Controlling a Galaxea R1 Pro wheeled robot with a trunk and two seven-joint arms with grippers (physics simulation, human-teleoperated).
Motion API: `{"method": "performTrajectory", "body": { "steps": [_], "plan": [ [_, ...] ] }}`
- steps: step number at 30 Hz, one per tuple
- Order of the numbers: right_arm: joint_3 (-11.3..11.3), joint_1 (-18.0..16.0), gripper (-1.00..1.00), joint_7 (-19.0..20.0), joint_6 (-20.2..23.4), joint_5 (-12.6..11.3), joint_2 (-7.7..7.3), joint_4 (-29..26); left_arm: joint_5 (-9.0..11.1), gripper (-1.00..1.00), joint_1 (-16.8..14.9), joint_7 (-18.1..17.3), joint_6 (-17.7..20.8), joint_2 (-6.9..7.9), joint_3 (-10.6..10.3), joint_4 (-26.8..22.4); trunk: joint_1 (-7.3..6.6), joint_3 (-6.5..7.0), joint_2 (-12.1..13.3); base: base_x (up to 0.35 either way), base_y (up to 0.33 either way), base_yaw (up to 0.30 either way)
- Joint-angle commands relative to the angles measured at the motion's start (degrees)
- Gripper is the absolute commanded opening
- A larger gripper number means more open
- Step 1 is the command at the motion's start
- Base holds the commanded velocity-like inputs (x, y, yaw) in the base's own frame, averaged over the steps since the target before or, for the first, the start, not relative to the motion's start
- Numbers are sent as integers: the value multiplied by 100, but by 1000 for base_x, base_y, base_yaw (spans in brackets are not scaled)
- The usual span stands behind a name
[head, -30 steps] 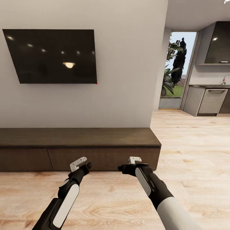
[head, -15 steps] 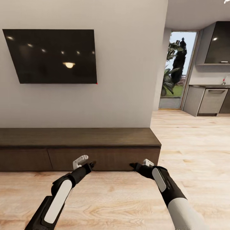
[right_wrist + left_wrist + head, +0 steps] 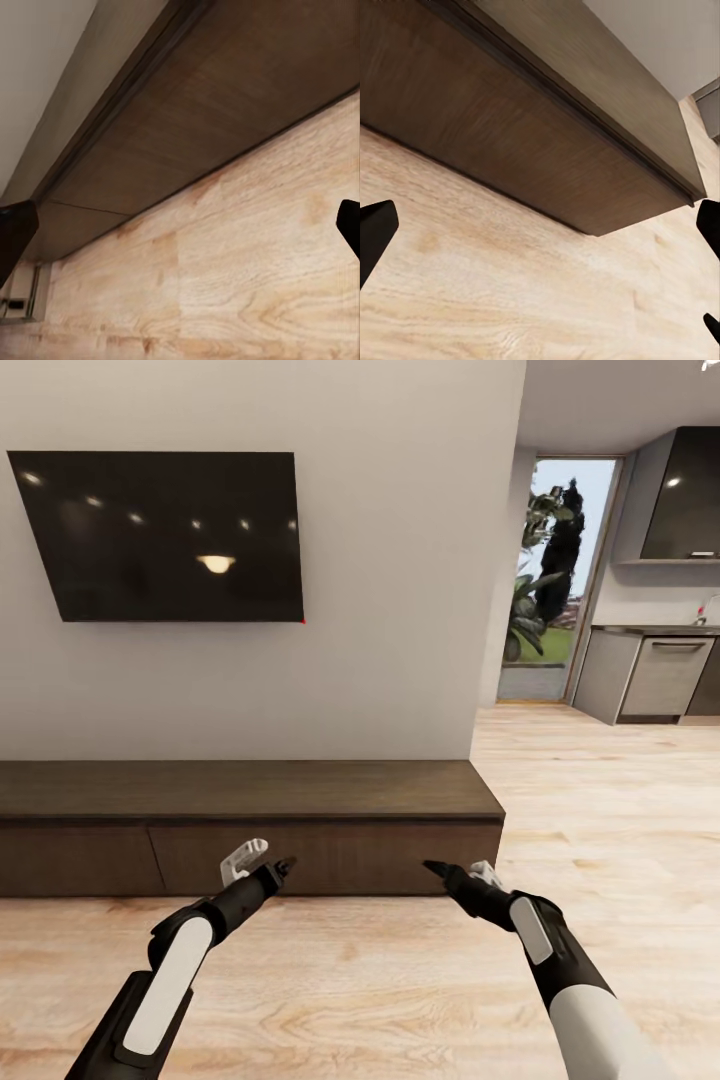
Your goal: Place each of the two pumpkins and all three candles from the living room inside a cabinet in the living room (use any cabinet), then make sure every cabinet is closed, and position the cauldron so it is next to a table in the living room.
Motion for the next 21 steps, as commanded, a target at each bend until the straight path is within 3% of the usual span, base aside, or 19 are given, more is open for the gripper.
{"method": "performTrajectory", "body": {
  "steps": [1, 10, 13, 17, 21],
  "plan": [
    [-41, -4, 100, 15, 44, -7, 3, -4, 61, 100, -4, 55, 3, 5, -9, -10, -1, -6, -3, 19, 0, 0],
    [-50, -7, 100, 40, 39, -30, -130, 6, 109, 100, -3, 51, 5, 5, -23, -175, -1, -6, -3, 3, 0, 0],
    [-50, -5, 100, 65, 39, -32, -135, 6, 497, 100, 2, 54, 95, 12, -28, -295, 2, -28, -4, 0, 0, 0],
    [-57, -4, 100, 85, 67, -38, -145, 6, 1005, 100, 5, 68, 554, 51, -3, -327, 12, -117, -9, 0, 0, 0],
    [-58, -1, 100, 111, 85, -79, -179, 6, 1039, 100, 5, 69, 639, 63, -4, -328, 22, -206, -15, 0, 0, 0]
  ]
}}
